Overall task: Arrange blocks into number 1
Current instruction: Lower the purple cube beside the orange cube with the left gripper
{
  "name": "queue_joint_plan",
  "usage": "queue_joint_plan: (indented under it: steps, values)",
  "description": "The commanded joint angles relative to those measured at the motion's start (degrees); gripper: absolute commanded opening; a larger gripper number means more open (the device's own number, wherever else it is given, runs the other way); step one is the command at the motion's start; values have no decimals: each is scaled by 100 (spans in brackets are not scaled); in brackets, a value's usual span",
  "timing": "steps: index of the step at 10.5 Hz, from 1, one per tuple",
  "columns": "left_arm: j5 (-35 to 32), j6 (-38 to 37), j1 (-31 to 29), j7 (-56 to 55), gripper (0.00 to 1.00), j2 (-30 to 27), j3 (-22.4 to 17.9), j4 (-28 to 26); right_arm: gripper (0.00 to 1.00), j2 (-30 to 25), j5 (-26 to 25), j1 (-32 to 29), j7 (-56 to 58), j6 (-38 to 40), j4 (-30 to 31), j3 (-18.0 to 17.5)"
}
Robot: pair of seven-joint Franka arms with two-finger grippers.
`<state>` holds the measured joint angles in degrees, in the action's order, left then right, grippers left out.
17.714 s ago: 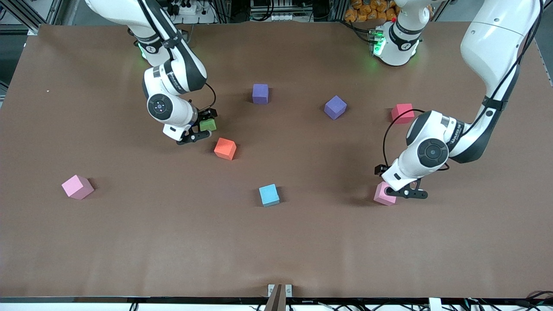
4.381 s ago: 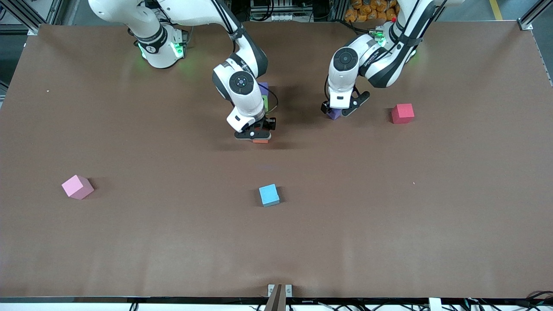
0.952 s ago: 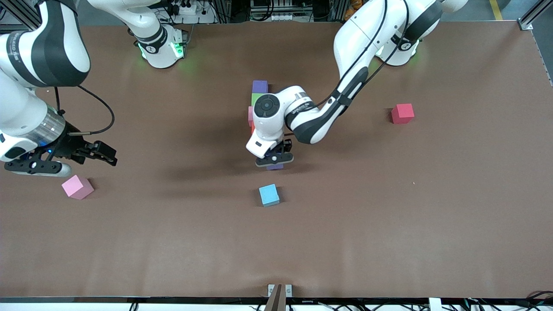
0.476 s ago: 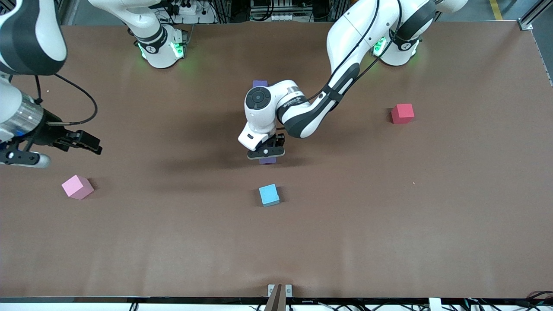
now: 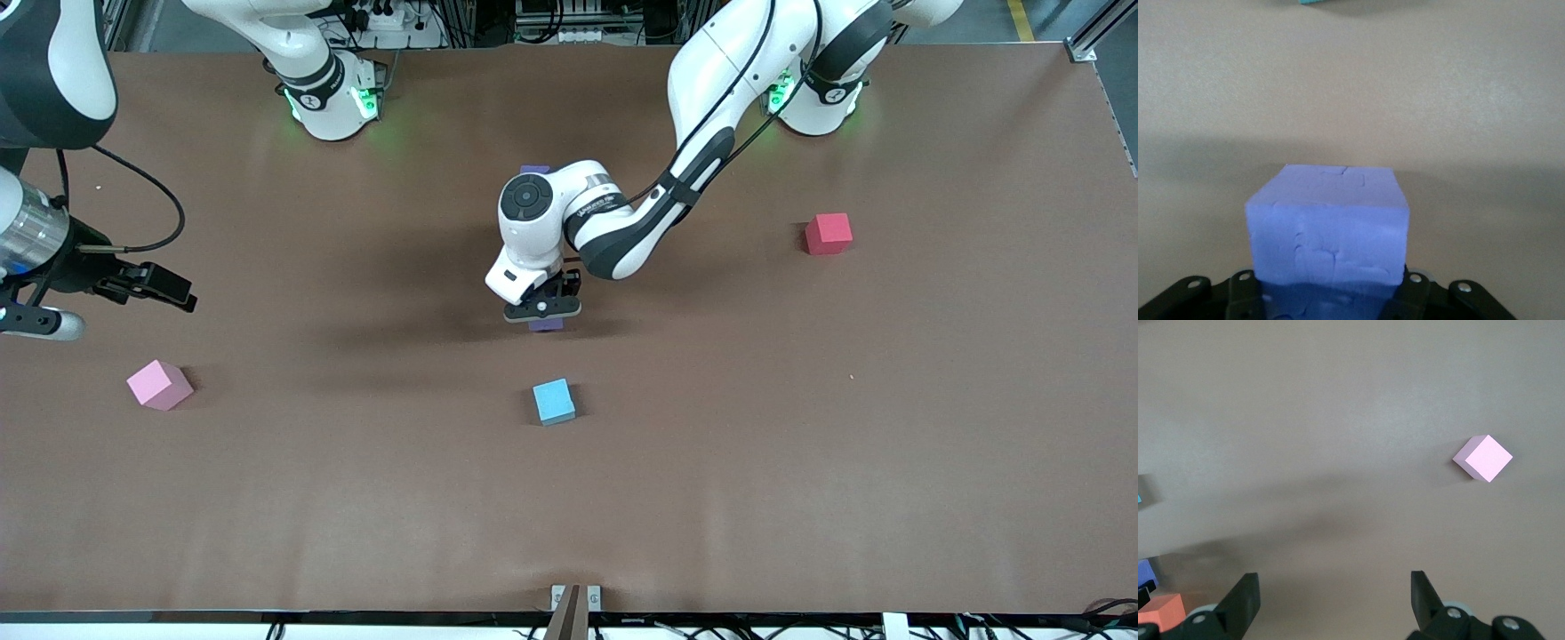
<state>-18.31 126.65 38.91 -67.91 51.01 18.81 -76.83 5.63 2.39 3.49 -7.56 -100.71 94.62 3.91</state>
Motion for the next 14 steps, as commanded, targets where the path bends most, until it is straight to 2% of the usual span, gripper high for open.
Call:
queue_joint_plan:
  steps: [1,4,14]
  values:
    - [126,-141,116,-82,0,49,-35,168,100,-166,-19,-147,9,121,-14,-118]
    - [205,-141,195,-82,0,31,-35,168,100,-132,-19,-323,18,420,-277,-118]
    - [302,-422,257,-82,0,-56,9,142,100,-106,-1,-244,27,367,-286,-118]
